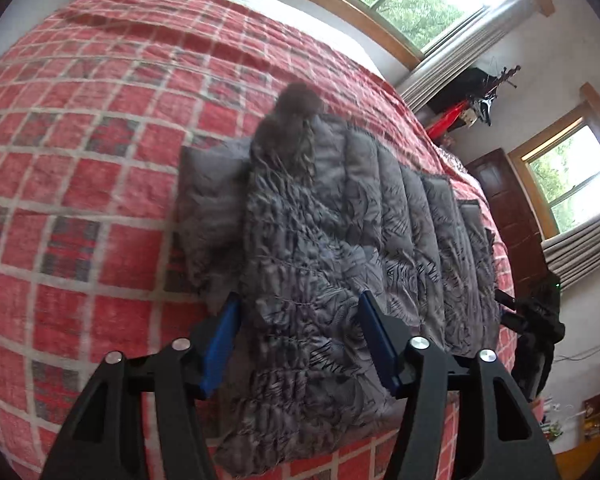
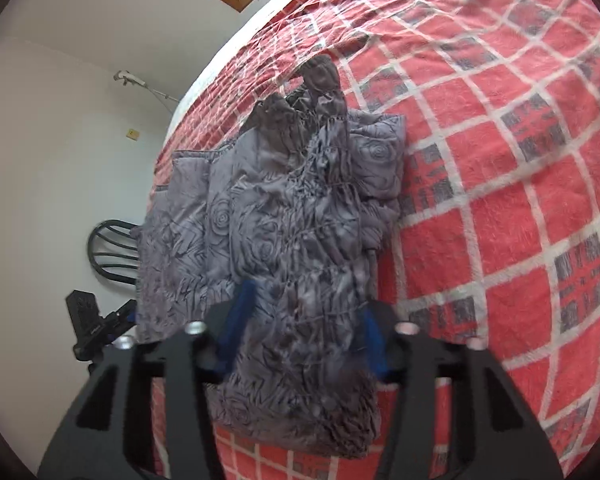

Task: Fold large clothes

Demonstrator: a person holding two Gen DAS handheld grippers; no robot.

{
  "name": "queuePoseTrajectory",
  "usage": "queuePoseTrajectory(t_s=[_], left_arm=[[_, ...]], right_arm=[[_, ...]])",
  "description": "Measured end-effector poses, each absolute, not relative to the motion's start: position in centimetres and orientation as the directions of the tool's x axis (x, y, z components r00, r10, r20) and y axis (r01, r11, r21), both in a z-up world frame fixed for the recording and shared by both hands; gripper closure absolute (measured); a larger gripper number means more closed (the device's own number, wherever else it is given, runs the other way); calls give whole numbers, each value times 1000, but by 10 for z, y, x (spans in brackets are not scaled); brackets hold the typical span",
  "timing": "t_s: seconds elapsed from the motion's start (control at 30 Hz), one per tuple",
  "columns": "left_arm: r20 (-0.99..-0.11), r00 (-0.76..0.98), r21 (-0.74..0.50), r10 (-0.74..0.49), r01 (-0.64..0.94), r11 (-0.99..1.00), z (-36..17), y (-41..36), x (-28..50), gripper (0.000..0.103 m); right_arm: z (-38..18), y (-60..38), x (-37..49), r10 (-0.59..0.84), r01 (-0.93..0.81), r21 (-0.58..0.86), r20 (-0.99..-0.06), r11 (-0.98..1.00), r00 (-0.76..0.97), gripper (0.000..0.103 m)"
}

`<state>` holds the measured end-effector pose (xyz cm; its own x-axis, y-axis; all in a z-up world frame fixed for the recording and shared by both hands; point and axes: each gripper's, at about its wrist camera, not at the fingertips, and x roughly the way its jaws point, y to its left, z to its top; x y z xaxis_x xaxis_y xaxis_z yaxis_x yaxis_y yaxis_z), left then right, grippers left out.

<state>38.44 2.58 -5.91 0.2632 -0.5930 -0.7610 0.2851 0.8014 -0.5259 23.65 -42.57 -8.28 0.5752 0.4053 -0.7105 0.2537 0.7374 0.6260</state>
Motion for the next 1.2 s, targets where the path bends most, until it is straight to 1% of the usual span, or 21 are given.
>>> queuePoseTrajectory(t_s=[0.03,0.1,0.13,0.2,0.27,0.33,0.37,0.43,0.5,0.6,0.7,0.8,0.83,0.87,0.93,1.0,1.07,1.1,1.13,1.17,1.2], left_arm=[[-767,281,-512,-577,275,814,-59,23,384,64],[-757,338,-495,-559,261,829,-54,24,381,86],[-737,357,-512,-574,260,819,-50,28,380,92],[-663,426,-557,-616,270,786,-33,42,375,93],[-633,485,-539,-603,284,793,-21,47,372,93],[-641,504,-515,-579,277,811,-21,48,375,93],[-666,492,-499,-561,266,825,-28,46,380,93],[-728,435,-478,-530,232,847,-52,42,392,93],[-752,388,-486,-533,220,846,-74,42,399,91],[-708,342,-596,-618,180,783,-101,53,406,89],[-710,324,-605,-626,175,777,-102,54,404,88],[-738,331,-569,-588,163,806,-87,56,397,85],[-736,339,-568,-587,163,807,-80,59,394,84],[-734,350,-564,-582,164,810,-74,63,389,81],[-722,363,-566,-589,181,804,-63,71,370,73],[-708,364,-571,-605,209,794,-60,77,353,56],[-706,365,-565,-607,227,793,-63,79,335,51],[-705,357,-571,-612,226,789,-68,80,329,51],[-702,350,-581,-620,222,783,-72,79,327,51],[-698,345,-590,-628,219,777,-76,78,324,52],[-696,344,-595,-630,215,774,-81,77,324,54]], right_arm=[[-81,-422,239,386,252,605,-722,756,575,81],[-68,-416,242,337,243,565,-727,788,598,87],[-58,-414,242,325,220,558,-712,800,622,89],[-41,-414,242,316,186,562,-675,806,667,90],[-28,-416,247,297,176,565,-644,806,705,91],[-30,-421,258,290,197,570,-650,798,703,91],[-38,-423,267,286,231,567,-676,790,679,91],[-59,-424,279,277,290,544,-732,788,622,91],[-85,-427,286,293,326,550,-756,768,585,91],[-105,-435,286,335,334,601,-734,726,591,89],[-104,-438,285,345,344,611,-733,713,586,83],[-86,-433,273,302,342,569,-751,748,587,67],[-78,-431,264,293,334,562,-748,756,596,48],[-69,-429,251,289,312,564,-732,765,617,39],[-60,-424,231,303,270,571,-711,775,635,38],[-61,-420,210,335,241,592,-695,769,636,38],[-72,-415,194,383,210,615,-685,760,620,38],[-79,-410,188,419,185,637,-670,748,613,38],[-88,-406,184,460,155,664,-648,731,607,40],[-95,-405,184,477,134,672,-639,729,603,49],[-99,-401,185,471,131,663,-643,737,604,51]])
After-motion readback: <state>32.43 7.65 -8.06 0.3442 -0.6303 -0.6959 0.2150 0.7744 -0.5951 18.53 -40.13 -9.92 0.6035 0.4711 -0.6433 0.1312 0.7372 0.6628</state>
